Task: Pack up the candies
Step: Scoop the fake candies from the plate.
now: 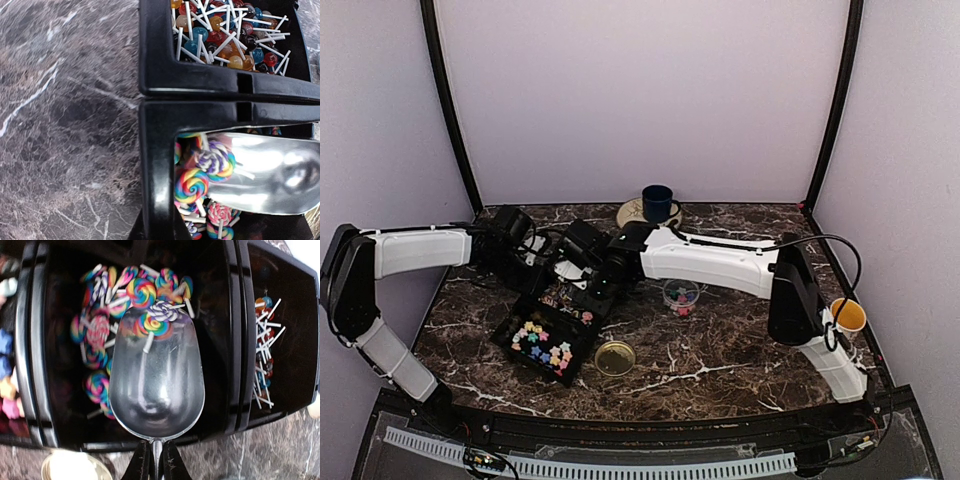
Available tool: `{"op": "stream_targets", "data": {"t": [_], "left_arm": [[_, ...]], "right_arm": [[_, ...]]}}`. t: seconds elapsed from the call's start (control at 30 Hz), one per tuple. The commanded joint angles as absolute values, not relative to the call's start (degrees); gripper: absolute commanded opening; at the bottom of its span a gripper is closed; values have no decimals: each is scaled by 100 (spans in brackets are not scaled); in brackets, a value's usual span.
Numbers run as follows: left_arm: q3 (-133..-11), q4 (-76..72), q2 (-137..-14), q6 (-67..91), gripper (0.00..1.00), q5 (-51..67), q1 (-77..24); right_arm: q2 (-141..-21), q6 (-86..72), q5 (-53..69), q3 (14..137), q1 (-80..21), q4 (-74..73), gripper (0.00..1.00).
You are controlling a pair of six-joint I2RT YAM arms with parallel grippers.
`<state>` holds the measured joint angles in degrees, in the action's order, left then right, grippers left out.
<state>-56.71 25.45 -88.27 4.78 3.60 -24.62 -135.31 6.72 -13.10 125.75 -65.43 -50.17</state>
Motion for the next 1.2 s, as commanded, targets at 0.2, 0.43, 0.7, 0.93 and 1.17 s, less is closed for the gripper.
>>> {"op": "stream_targets", "data": {"t": [0.2,0.43,0.7,0.93,1.17], "left_arm": [[-5744,1443,-8249,496,0,1347,-2526],[-5695,1364,-8175,501,0,1403,-2531],[-5692,1428,-8109,511,0,861,-2520],[-5687,1432,-8137,536,0,884,-2522],[-5738,1506,-8225,549,0,922,-2504]], "right_arm": [[-14219,711,-949,12083,-6646,-3422,0],[-13017,1067,-610,9304,-6709,-14,0],[-12866,1035,-362,9004,-6644,245,0],[-12567,981,-533,8318,-6604,1212,0],[-12530,933,-1091,8174,-6606,1557,0]]}}
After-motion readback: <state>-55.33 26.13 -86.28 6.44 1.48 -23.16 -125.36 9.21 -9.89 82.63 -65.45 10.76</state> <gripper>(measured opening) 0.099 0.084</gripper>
